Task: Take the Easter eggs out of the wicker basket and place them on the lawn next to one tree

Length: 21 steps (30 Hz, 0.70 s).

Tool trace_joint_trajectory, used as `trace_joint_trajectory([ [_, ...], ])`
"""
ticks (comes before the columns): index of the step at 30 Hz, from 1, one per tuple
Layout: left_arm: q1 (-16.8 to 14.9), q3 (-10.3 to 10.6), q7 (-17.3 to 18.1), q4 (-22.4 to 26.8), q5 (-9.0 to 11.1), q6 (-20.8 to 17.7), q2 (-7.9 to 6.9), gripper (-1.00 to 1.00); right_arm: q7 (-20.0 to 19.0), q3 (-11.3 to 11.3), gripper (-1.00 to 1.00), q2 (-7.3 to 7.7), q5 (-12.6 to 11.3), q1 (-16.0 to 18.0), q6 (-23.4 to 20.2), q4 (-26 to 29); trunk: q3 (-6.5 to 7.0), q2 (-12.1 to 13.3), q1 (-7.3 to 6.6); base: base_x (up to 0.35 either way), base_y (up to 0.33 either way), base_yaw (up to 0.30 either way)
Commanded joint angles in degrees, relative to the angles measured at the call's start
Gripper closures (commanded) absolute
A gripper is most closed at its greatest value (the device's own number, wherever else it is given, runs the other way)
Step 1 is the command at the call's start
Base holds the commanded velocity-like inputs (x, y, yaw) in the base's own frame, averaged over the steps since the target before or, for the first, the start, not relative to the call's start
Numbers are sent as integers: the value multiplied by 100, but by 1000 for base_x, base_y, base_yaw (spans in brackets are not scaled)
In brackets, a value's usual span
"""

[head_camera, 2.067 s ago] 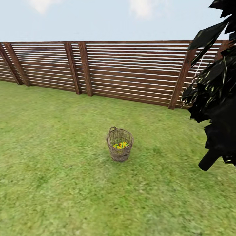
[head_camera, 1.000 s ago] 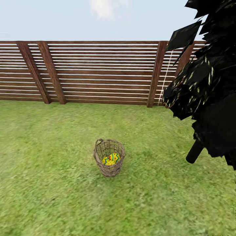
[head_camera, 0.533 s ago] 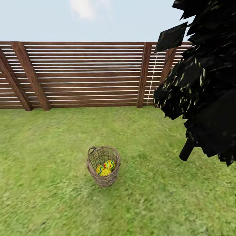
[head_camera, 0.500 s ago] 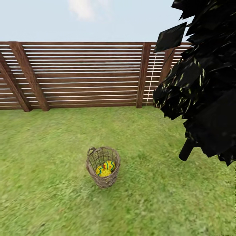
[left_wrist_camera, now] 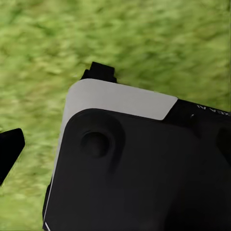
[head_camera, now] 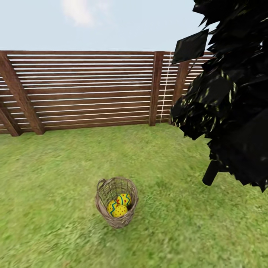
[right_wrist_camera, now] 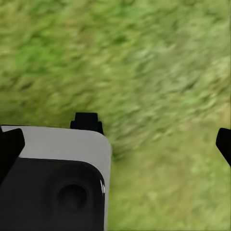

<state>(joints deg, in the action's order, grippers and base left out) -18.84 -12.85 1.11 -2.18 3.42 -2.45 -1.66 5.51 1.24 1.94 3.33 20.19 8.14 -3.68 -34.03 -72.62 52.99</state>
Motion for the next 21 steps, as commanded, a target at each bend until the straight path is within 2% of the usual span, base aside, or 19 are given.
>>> trace_joint_trajectory([
  [1,-6,-16,12,-10,36,-10,-2,-100,26,9,-100,-1,36,11,38,-28,4,-3,3,254,229,-101],
  [8,-6,-16,12,-10,36,-10,-2,-100,25,10,-100,2,36,11,38,-28,53,-3,3,254,220,-61],
  [21,-5,-16,12,-10,27,-3,25,-100,28,9,-100,5,49,11,19,4,58,-3,3,234,183,-2],
])
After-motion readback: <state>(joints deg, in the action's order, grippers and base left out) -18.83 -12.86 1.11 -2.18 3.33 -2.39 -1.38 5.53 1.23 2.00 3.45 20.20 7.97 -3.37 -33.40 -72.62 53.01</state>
